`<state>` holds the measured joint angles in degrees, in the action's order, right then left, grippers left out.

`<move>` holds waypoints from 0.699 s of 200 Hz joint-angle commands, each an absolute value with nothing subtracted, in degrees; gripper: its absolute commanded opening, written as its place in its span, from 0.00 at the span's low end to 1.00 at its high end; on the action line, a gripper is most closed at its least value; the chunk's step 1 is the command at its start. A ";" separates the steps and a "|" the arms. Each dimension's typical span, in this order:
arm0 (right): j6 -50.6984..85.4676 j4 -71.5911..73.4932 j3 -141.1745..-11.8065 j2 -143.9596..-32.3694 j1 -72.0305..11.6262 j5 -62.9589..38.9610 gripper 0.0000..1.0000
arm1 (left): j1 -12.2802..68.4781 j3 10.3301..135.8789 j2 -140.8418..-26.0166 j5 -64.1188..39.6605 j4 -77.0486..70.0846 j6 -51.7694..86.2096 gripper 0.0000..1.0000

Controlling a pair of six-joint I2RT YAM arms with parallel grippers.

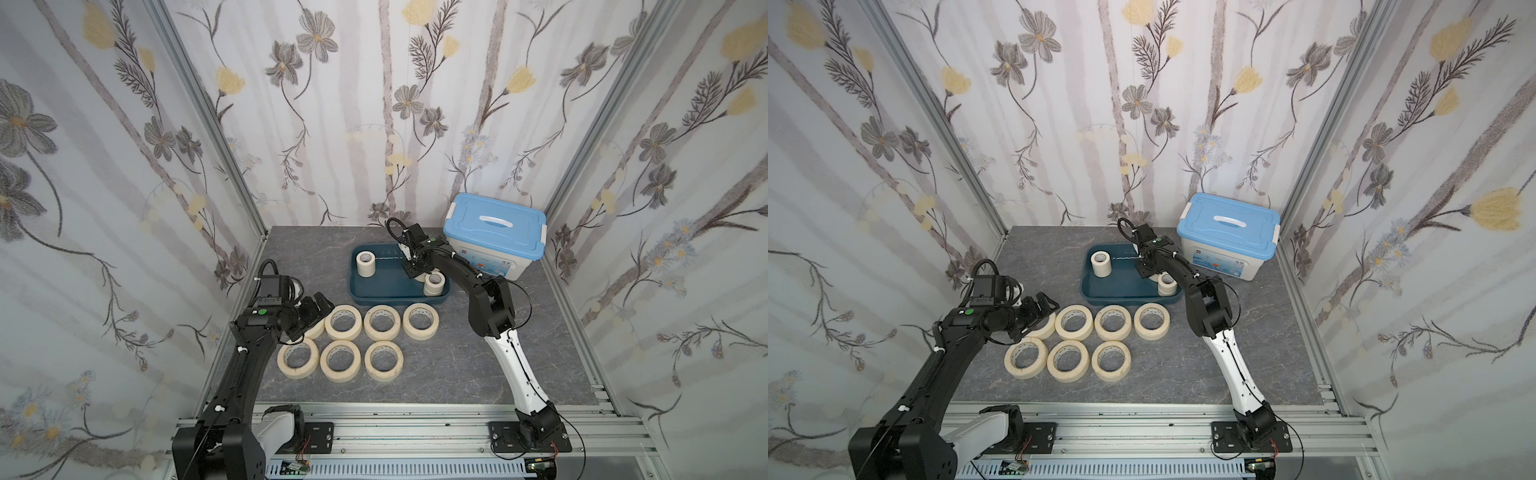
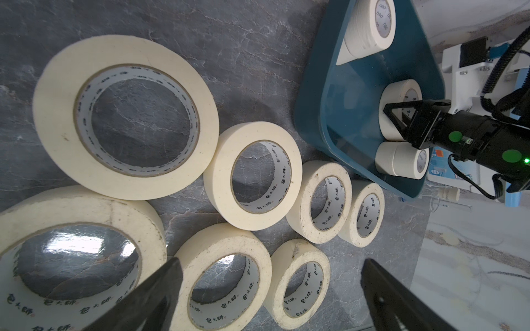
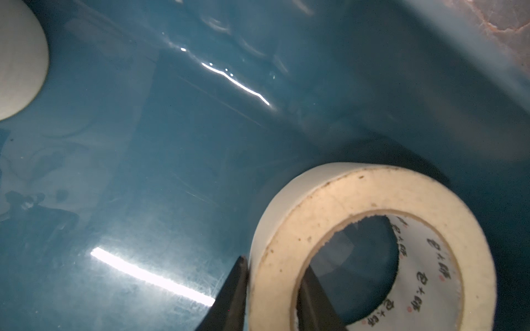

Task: Take out the art tape in the storage box
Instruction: Pick up the art tape from the storage box.

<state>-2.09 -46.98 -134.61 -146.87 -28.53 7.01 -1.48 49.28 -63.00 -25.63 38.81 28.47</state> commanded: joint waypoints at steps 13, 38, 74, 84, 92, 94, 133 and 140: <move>-2.56 -48.52 -135.14 -145.86 -28.67 7.03 0.23 | -1.49 49.84 -62.67 -25.14 38.14 27.66 1.00; -2.66 -48.61 -135.35 -144.84 -28.71 7.00 0.19 | -1.49 50.23 -62.24 -24.91 38.66 27.54 1.00; -2.46 -48.69 -135.39 -142.90 -28.99 6.34 0.17 | -1.49 50.55 -61.11 -24.67 39.54 27.39 1.00; -2.46 -48.78 -135.37 -142.25 -29.17 6.37 0.16 | -1.49 50.54 -60.70 -24.70 39.76 27.41 1.00; -2.46 -48.87 -135.33 -141.76 -29.33 6.33 0.16 | -1.49 50.53 -60.42 -24.63 39.98 27.36 1.00; -2.46 -48.93 -135.35 -141.65 -29.33 6.33 0.17 | -1.45 50.53 -60.39 -24.61 40.05 27.34 1.00; -2.86 -49.53 -135.35 -138.57 -30.62 6.75 0.16 | -1.48 50.54 -58.92 -24.64 40.86 27.58 1.00; -2.96 -49.68 -135.35 -137.92 -30.91 6.93 0.16 | -1.49 50.54 -58.68 -24.74 40.92 27.65 1.00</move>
<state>-2.15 -49.32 -134.82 -140.40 -30.15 6.57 -1.50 50.13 -59.42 -25.21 40.12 28.29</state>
